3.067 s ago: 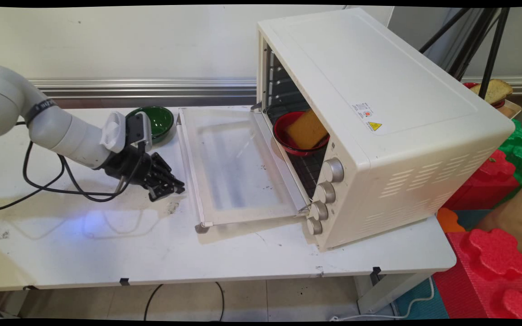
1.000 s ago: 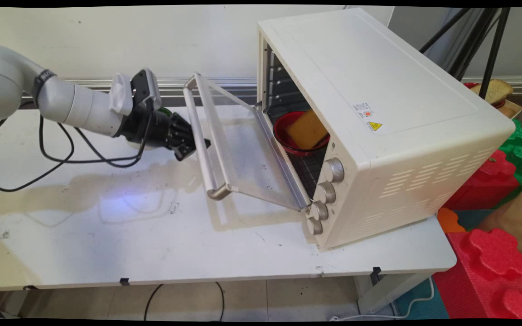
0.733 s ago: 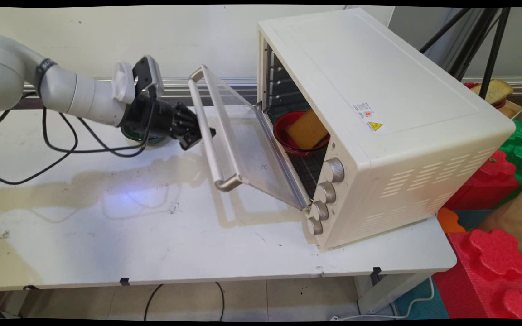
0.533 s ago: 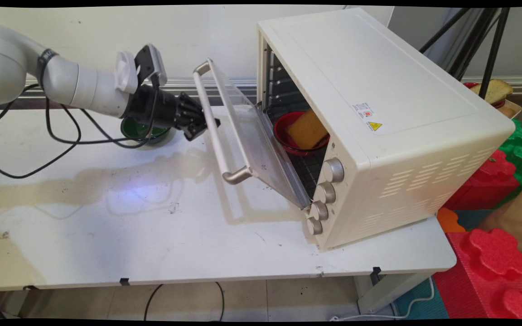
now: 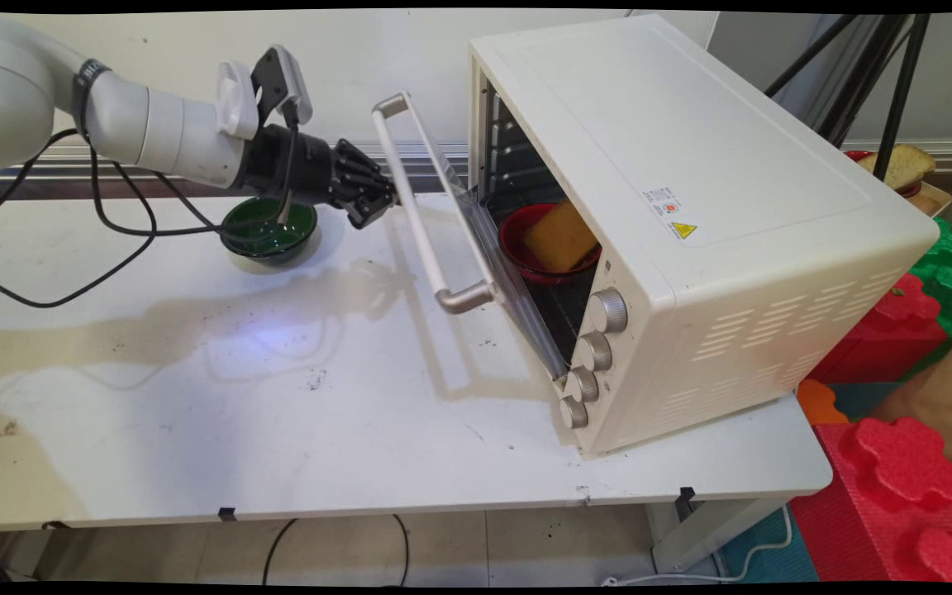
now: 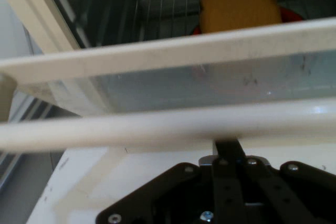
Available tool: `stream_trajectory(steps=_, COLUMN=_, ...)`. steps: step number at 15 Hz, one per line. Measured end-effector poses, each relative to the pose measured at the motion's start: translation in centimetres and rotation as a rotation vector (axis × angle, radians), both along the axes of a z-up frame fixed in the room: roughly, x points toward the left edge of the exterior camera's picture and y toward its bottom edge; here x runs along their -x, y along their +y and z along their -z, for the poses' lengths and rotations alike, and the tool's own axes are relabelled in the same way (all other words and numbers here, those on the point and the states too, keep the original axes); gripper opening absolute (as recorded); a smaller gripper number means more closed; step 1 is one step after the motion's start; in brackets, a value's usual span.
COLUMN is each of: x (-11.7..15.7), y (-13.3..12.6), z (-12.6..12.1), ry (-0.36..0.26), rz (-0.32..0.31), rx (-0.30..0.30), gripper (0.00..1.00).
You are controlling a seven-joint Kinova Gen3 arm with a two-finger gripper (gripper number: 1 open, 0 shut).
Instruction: Close the oven
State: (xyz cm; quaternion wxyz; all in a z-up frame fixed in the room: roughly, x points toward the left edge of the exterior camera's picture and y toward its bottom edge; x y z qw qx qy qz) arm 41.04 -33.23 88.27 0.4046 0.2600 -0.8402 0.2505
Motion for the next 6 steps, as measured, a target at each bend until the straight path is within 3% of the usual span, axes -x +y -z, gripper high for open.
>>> stream_trajectory(steps=6, x=0.11, y=-0.59, z=-0.88, ry=0.009, rz=0.000, rx=0.018, gripper=0.00)
